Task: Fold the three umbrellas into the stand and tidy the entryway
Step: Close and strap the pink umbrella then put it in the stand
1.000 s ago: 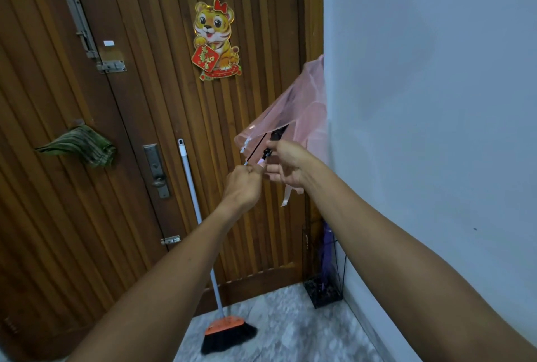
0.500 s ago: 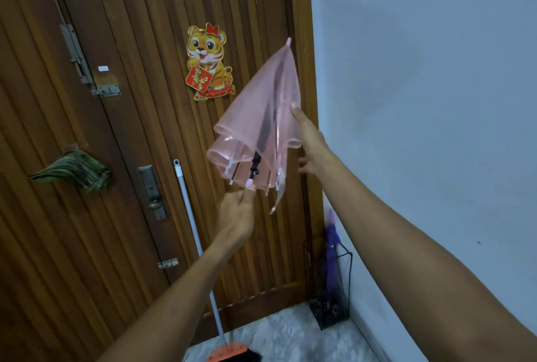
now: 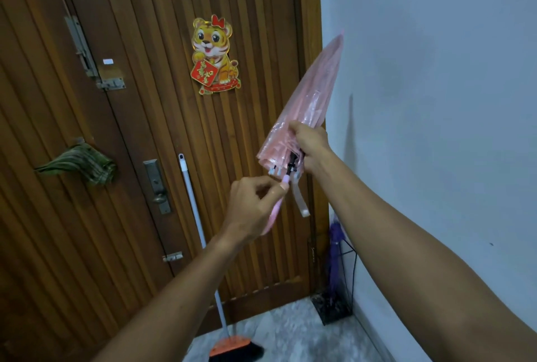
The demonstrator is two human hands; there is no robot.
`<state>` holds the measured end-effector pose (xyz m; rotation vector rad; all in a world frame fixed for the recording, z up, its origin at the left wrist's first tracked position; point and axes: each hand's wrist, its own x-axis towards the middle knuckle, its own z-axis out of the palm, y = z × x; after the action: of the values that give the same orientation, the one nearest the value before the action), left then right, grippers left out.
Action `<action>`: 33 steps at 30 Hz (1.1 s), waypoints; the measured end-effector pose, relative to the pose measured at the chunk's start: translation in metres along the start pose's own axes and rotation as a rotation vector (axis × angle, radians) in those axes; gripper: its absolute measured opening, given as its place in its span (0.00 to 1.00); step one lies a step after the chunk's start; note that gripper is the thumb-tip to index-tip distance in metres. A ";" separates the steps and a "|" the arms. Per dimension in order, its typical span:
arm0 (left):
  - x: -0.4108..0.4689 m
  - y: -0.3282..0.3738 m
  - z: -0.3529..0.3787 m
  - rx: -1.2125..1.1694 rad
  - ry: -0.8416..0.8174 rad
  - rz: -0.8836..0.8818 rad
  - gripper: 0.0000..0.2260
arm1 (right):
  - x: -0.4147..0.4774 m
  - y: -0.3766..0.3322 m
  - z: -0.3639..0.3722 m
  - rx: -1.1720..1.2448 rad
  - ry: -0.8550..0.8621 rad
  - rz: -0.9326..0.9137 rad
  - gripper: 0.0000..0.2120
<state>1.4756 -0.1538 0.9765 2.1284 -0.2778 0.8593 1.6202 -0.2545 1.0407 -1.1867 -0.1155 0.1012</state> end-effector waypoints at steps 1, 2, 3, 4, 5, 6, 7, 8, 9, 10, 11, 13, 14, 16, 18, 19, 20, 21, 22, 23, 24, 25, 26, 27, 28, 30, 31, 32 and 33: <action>0.004 -0.004 -0.006 0.010 0.035 0.026 0.13 | 0.002 0.000 -0.005 -0.038 -0.021 0.007 0.13; 0.009 -0.009 -0.012 0.050 0.073 0.031 0.14 | 0.001 0.000 -0.011 -0.127 -0.059 0.012 0.11; 0.015 -0.014 -0.020 0.143 0.107 0.034 0.18 | 0.000 0.000 -0.017 -0.258 -0.109 0.009 0.09; 0.023 -0.019 -0.026 0.287 0.101 0.037 0.24 | -0.001 0.001 -0.023 -0.393 -0.173 0.000 0.07; 0.030 -0.023 -0.032 0.455 0.054 0.059 0.32 | -0.001 0.002 -0.029 -0.511 -0.251 -0.008 0.07; 0.039 -0.026 -0.038 0.617 -0.014 0.117 0.39 | -0.001 0.002 -0.034 -0.613 -0.340 -0.014 0.08; 0.049 -0.029 -0.042 0.772 -0.084 0.201 0.45 | -0.001 0.003 -0.037 -0.703 -0.438 -0.014 0.12; 0.056 -0.030 -0.045 0.909 -0.144 0.286 0.50 | -0.002 0.002 -0.039 -0.797 -0.547 -0.001 0.15; 0.062 -0.033 -0.046 1.026 -0.198 0.348 0.55 | -0.005 0.001 -0.039 -0.884 -0.666 0.017 0.17; 0.066 -0.032 -0.045 1.115 -0.245 0.382 0.57 | -0.008 -0.002 -0.038 -0.962 -0.787 0.041 0.19; 0.067 -0.029 -0.043 1.166 -0.282 0.397 0.56 | -0.011 -0.005 -0.036 -1.026 -0.899 0.067 0.19; 0.065 -0.026 -0.037 1.185 -0.312 0.417 0.43 | -0.014 -0.011 -0.032 -1.142 -1.031 0.101 0.19; 0.064 -0.027 -0.034 1.162 -0.325 0.384 0.34 | -0.016 -0.013 -0.029 -1.208 -1.041 0.091 0.19; 0.059 -0.033 -0.031 1.087 -0.349 0.246 0.25 | -0.017 -0.015 -0.023 -1.341 -0.970 -0.013 0.23; 0.057 -0.044 -0.033 0.980 -0.350 0.087 0.20 | -0.019 -0.014 -0.017 -1.468 -0.805 -0.223 0.30; 0.057 -0.049 -0.035 0.904 -0.356 -0.003 0.18 | -0.019 -0.013 -0.015 -1.541 -0.718 -0.341 0.36; 0.057 -0.052 -0.037 0.789 -0.366 -0.088 0.17 | -0.021 -0.011 -0.013 -1.641 -0.650 -0.439 0.41; 0.056 -0.055 -0.039 0.654 -0.384 -0.171 0.15 | -0.025 -0.010 -0.011 -1.765 -0.611 -0.515 0.45; 0.056 -0.056 -0.042 0.522 -0.410 -0.238 0.13 | -0.029 -0.009 -0.009 -1.889 -0.597 -0.583 0.47; 0.056 -0.055 -0.045 0.417 -0.451 -0.288 0.11 | -0.033 -0.008 -0.007 -1.992 -0.584 -0.641 0.47; 0.056 -0.054 -0.048 0.335 -0.495 -0.325 0.11 | -0.036 -0.007 -0.004 -2.049 -0.562 -0.697 0.45; 0.056 -0.054 -0.051 0.277 -0.522 -0.358 0.11 | -0.036 -0.006 0.000 -2.042 -0.539 -0.752 0.39; 0.054 -0.054 -0.053 0.247 -0.520 -0.384 0.13 | -0.036 -0.007 0.003 -1.987 -0.522 -0.793 0.32; 0.050 -0.052 -0.053 0.245 -0.482 -0.393 0.16 | -0.035 -0.008 0.006 -1.925 -0.515 -0.804 0.24; 0.045 -0.051 -0.049 0.300 -0.398 -0.357 0.22 | -0.035 -0.010 0.007 -1.893 -0.518 -0.792 0.19; 0.028 -0.052 -0.034 0.541 -0.156 -0.180 0.35 | -0.031 -0.015 0.010 -1.927 -0.536 -0.742 0.17; 0.017 -0.051 -0.024 0.657 -0.070 -0.103 0.41 | -0.031 -0.019 0.012 -1.969 -0.545 -0.736 0.17; 0.008 -0.050 -0.014 0.740 -0.042 -0.068 0.47 | -0.031 -0.024 0.015 -2.021 -0.550 -0.737 0.18; 0.002 -0.048 -0.005 0.784 -0.050 -0.069 0.51 | -0.031 -0.028 0.020 -2.079 -0.551 -0.731 0.19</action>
<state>1.4965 -0.1180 0.9508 2.8584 0.1427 0.9756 1.5871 -0.2507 1.0736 -3.0348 -1.3803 -0.4858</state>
